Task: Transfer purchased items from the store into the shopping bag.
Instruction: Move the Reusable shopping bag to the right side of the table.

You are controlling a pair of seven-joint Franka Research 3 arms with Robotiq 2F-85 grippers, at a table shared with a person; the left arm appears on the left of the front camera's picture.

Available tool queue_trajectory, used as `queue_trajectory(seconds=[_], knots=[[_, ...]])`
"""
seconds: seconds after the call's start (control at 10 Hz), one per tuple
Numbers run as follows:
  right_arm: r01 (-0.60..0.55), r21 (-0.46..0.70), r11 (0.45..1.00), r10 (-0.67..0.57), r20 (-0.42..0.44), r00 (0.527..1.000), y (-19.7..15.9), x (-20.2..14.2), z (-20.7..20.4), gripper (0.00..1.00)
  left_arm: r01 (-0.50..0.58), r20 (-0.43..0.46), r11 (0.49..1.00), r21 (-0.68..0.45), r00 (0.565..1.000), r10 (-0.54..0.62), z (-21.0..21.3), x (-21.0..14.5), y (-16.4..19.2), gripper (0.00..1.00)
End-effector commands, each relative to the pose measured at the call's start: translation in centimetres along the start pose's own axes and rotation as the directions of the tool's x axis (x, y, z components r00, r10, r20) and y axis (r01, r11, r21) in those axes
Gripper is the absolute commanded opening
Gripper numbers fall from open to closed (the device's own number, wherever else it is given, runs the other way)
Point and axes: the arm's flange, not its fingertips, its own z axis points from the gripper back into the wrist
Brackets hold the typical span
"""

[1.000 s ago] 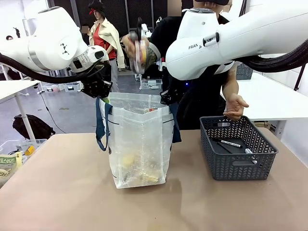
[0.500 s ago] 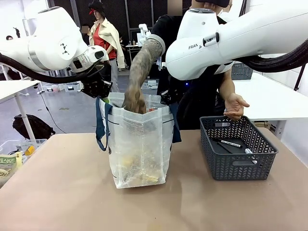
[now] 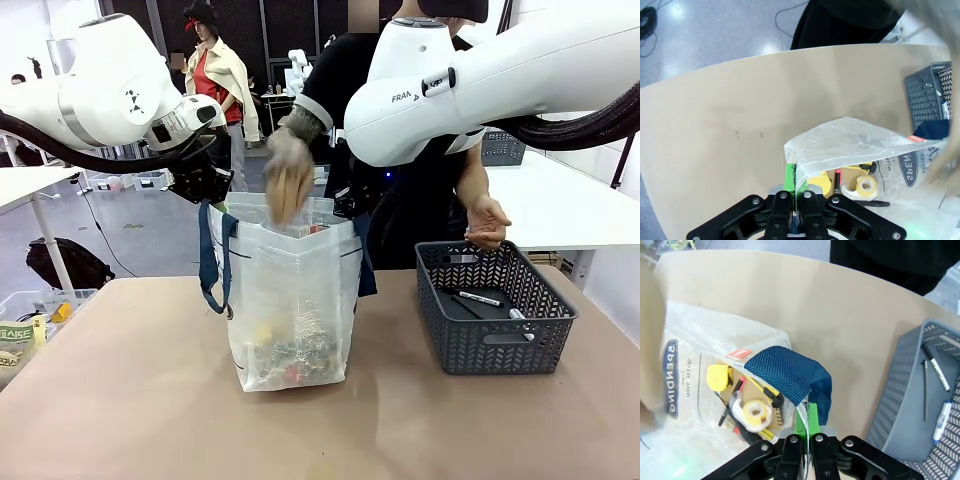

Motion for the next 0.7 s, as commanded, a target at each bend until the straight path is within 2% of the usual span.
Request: queue_trajectory(seconds=[0.0,0.6], knots=[[0.01,0.003,1.0,-0.01,0.006,1.0,-0.27,-0.08,0.12,0.0,-0.008,0.001,1.0,0.004,1.0,0.008,0.49,-0.02,0.28,0.0],[0.01,0.003,1.0,-0.01,0.006,1.0,-0.27,-0.08,0.12,0.0,-0.008,0.001,1.0,0.004,1.0,0.008,0.49,-0.02,0.28,0.0]])
